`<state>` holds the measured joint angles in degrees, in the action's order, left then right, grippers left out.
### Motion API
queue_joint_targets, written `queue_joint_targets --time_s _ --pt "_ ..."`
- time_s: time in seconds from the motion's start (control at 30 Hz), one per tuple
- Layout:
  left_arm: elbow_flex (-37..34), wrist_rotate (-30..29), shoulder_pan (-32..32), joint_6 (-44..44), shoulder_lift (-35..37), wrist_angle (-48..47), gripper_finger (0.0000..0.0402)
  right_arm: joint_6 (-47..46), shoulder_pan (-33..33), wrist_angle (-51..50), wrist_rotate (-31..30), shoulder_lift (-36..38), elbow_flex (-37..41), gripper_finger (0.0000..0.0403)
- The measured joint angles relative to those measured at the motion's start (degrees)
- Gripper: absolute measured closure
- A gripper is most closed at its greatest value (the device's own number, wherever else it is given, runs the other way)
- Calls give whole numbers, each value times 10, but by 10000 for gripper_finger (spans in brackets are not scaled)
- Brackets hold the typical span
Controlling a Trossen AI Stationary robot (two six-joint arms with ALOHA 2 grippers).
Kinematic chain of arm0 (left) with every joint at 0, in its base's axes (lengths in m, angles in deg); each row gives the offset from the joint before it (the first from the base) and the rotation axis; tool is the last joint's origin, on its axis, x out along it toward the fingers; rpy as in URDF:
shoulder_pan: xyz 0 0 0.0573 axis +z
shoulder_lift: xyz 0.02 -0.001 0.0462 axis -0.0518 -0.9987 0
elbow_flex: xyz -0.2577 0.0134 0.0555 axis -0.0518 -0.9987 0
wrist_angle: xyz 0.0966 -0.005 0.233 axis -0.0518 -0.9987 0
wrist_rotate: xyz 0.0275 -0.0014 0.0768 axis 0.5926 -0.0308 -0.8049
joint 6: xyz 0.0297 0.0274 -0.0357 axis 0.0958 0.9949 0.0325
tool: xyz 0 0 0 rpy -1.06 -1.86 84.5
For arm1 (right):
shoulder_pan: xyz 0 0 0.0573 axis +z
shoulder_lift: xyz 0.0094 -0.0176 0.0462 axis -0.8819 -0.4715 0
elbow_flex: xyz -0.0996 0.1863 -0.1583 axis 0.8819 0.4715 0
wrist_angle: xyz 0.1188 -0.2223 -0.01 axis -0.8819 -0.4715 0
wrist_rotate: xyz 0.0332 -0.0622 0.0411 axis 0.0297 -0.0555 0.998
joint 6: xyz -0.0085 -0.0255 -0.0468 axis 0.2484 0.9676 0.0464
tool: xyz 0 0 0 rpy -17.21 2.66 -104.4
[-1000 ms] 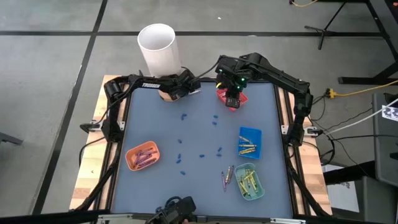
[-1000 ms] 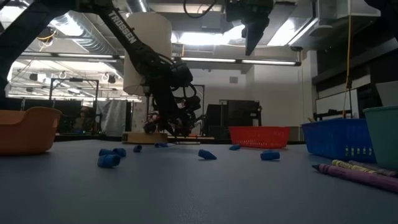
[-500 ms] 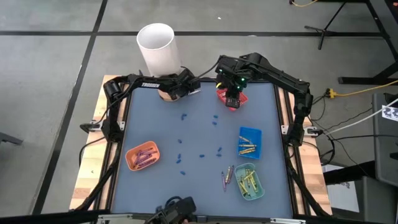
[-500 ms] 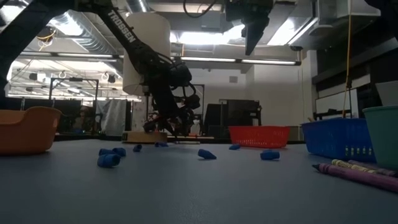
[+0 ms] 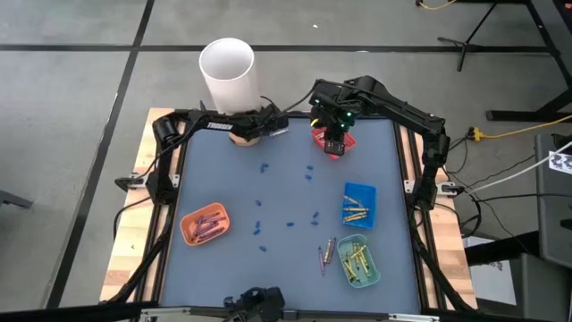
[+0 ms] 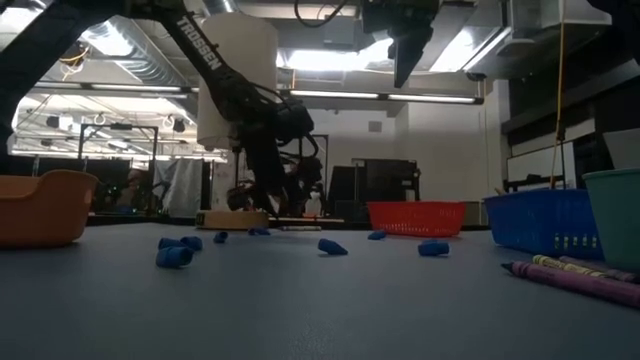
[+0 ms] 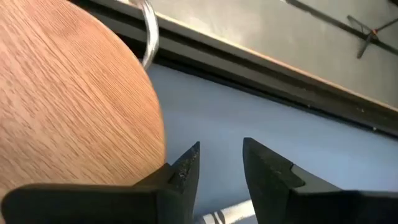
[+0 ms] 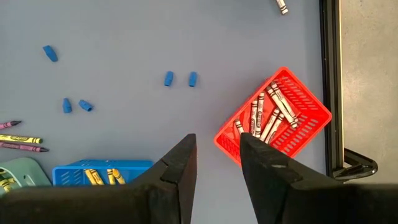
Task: Sort crayons
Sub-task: Put the grey crayon into the red bin
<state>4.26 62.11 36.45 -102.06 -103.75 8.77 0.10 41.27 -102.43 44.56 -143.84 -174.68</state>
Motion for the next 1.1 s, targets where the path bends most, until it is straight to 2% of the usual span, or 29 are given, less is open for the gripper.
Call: queue_joint_targets --time_s 0.17,0.47,0.77,1.1 --pt "0 3 -2 -4 0 8 294 0 0 0 0 0 0 281" --pt "3 125 29 -1 6 15 294 0 0 0 0 0 0 281" --pt "3 139 28 -2 5 10 294 0 0 0 0 0 0 281" --pt "4 185 6 -27 2 18 294 0 0 0 0 0 0 281"
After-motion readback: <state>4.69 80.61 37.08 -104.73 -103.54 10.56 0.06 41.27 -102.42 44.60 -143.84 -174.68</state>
